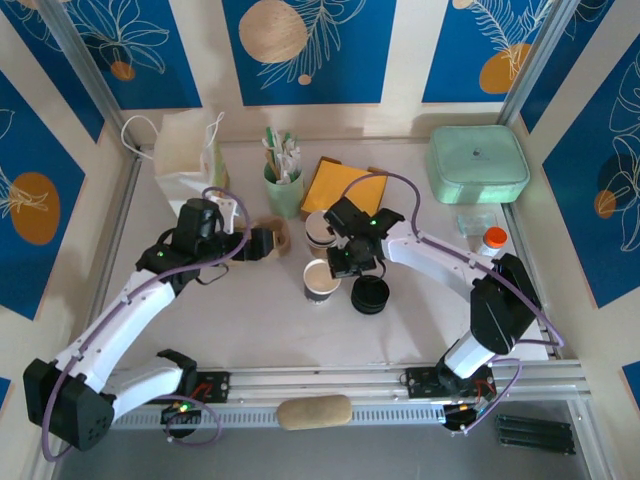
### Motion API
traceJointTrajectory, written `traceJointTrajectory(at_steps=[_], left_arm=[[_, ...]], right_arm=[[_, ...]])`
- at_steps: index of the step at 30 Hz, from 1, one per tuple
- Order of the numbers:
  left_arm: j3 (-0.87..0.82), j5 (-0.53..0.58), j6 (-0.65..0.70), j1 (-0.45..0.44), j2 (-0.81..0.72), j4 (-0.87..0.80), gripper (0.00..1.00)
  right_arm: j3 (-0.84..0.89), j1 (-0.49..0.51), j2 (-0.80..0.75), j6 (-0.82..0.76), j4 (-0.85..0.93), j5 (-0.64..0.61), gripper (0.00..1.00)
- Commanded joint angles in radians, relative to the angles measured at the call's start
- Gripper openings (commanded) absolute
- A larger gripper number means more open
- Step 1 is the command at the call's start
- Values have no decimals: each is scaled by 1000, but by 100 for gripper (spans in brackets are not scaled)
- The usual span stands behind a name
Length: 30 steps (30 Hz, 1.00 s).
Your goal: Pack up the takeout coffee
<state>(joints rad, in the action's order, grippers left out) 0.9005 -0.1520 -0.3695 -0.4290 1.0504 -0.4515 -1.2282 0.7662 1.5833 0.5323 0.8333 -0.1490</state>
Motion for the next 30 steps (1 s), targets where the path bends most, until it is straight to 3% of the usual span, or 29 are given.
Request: traceJointTrajectory(at_steps=[1,9,25,30], left_arm=[[35,13,-11,-13,3,10,99],[37,17,-14,-22,9,12,99],[35,23,-10,-33,10,10,99],[42,21,-7,-33,4,0,100]], right_arm=[[15,29,-3,16,31,11,0],[1,64,6,14,60,-32,2],[-109,85,-32,1,128,-23,36],[-89,43,-131,18,157,-30,41]])
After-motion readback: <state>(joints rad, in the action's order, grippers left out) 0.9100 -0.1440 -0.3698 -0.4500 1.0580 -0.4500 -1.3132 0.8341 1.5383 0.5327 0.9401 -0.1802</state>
